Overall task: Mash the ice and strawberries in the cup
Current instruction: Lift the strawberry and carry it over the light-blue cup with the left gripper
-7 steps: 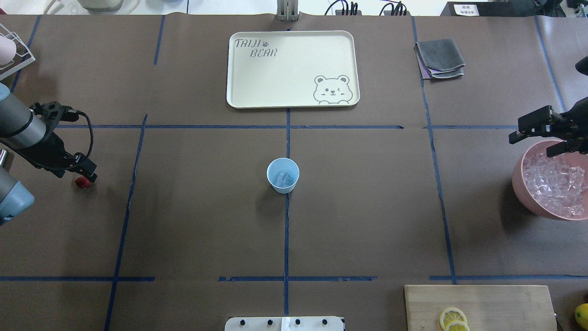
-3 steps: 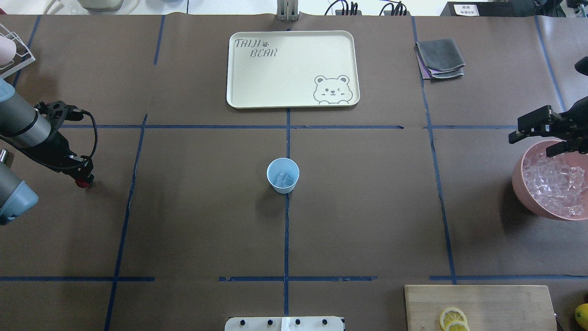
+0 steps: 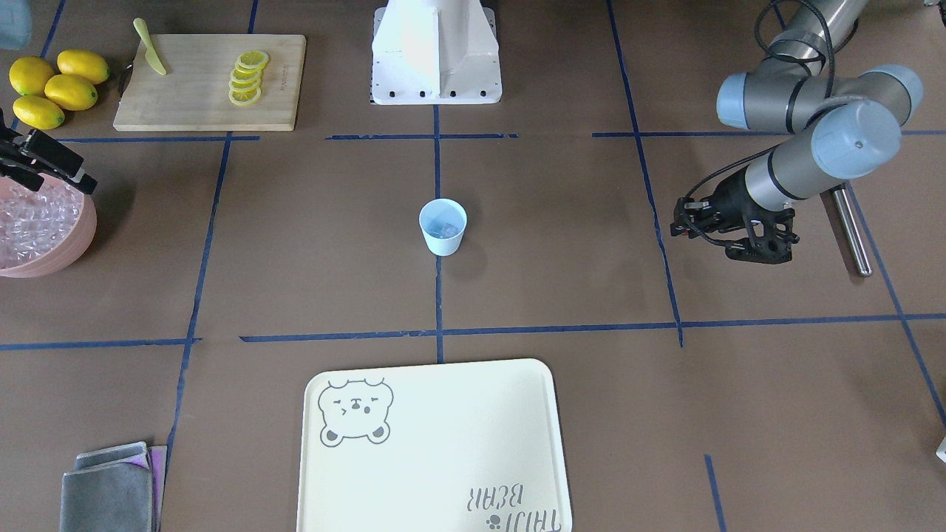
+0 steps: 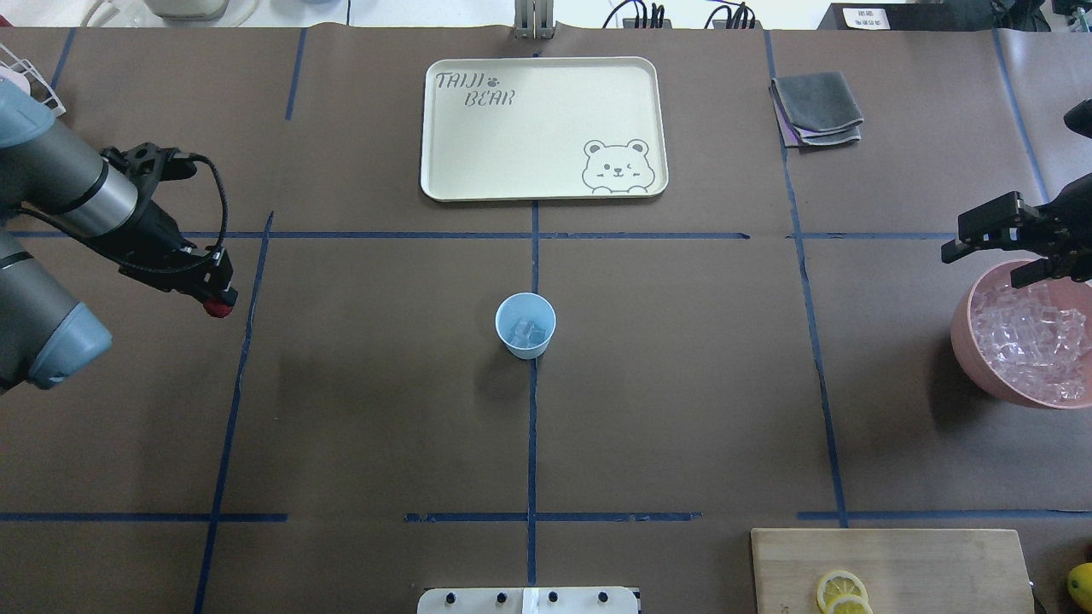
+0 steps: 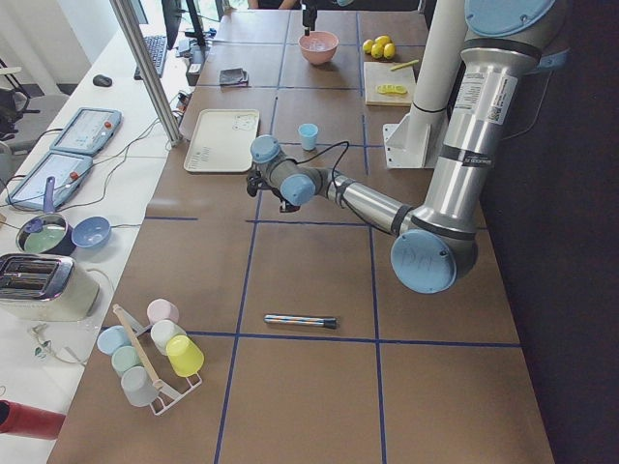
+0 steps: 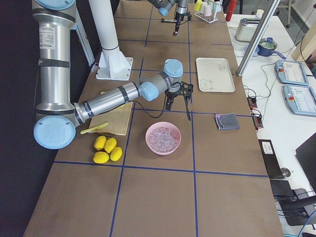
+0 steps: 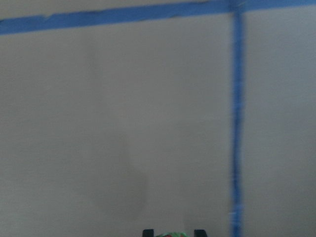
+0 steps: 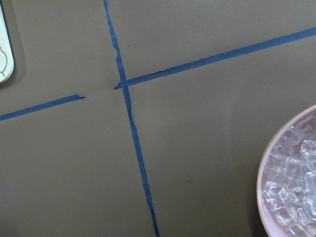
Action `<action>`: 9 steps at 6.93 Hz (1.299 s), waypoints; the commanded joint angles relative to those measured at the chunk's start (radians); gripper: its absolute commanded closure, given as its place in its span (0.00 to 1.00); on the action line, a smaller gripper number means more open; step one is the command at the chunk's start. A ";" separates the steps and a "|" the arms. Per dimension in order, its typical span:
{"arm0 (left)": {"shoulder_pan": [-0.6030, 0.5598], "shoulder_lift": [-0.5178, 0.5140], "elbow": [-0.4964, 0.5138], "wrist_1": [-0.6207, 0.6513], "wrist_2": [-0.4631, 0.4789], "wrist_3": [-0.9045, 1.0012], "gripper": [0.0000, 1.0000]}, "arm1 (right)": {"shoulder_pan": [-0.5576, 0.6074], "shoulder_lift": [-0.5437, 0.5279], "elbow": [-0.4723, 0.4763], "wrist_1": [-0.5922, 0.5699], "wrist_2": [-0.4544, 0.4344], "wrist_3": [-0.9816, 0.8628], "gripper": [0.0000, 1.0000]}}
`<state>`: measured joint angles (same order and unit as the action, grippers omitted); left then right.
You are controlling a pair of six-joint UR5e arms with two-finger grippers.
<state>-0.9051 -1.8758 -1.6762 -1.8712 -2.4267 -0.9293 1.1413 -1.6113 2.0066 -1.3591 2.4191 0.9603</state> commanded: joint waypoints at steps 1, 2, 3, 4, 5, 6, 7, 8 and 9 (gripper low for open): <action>0.082 -0.159 -0.013 -0.002 0.004 -0.239 1.00 | 0.000 0.005 -0.008 0.000 0.000 0.000 0.01; 0.128 -0.249 -0.008 0.000 0.046 -0.338 1.00 | 0.000 0.014 -0.017 0.000 0.002 0.002 0.01; 0.209 -0.320 0.006 0.003 0.149 -0.427 1.00 | 0.000 0.014 -0.019 0.000 0.000 0.002 0.01; 0.303 -0.369 0.018 0.004 0.284 -0.459 1.00 | 0.000 0.014 -0.019 0.000 0.000 0.002 0.01; 0.337 -0.423 0.064 0.003 0.360 -0.500 1.00 | 0.000 0.014 -0.019 0.000 0.002 0.002 0.01; 0.337 -0.428 0.069 0.003 0.362 -0.503 1.00 | 0.000 0.014 -0.017 0.000 0.002 0.006 0.01; 0.337 -0.434 0.070 0.003 0.363 -0.503 1.00 | 0.000 0.016 -0.014 0.001 0.002 0.009 0.01; 0.337 -0.439 0.070 0.001 0.364 -0.500 0.93 | 0.000 0.016 -0.012 0.002 0.002 0.011 0.01; 0.337 -0.439 0.070 -0.002 0.364 -0.502 0.76 | 0.000 0.016 -0.011 0.002 0.002 0.012 0.01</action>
<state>-0.5684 -2.3118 -1.6070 -1.8702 -2.0647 -1.4303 1.1413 -1.5956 1.9937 -1.3577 2.4206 0.9704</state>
